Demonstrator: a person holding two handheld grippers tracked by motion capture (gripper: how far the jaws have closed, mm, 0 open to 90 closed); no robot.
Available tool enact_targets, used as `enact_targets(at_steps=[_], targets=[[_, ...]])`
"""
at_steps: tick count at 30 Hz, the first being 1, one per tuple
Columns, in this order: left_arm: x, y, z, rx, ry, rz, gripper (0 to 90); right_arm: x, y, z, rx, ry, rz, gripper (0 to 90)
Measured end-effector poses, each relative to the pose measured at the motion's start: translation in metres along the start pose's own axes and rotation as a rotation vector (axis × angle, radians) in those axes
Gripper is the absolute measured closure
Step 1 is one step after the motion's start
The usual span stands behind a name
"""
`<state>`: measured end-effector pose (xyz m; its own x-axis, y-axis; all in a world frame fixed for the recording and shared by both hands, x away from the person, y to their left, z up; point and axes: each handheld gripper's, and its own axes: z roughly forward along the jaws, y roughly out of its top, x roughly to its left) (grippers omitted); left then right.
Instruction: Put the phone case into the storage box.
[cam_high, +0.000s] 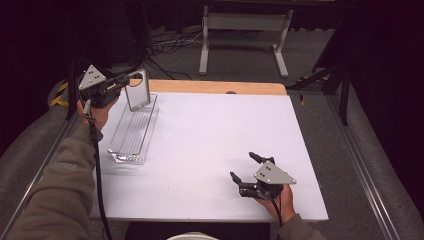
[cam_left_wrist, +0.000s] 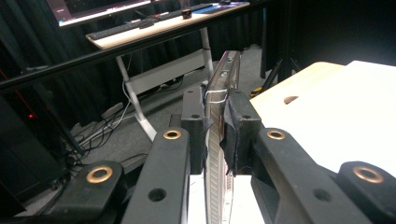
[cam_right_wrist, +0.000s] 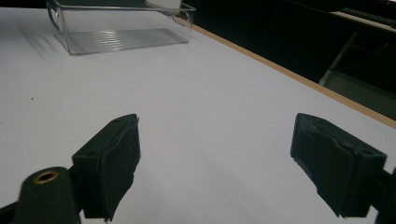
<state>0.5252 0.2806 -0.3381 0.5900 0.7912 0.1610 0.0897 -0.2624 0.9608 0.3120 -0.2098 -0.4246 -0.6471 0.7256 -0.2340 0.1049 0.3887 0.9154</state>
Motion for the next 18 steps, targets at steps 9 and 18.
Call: enact_targets(at_steps=[9,18], targets=[[0.010,-0.010,0.020,0.021,-0.036,0.002,79.9,0.000,-0.004,0.002,0.014,-0.007,0.013,17.2],[0.016,-0.023,0.040,0.042,-0.083,-0.007,79.9,0.002,-0.010,0.000,0.053,-0.020,0.019,17.7]])
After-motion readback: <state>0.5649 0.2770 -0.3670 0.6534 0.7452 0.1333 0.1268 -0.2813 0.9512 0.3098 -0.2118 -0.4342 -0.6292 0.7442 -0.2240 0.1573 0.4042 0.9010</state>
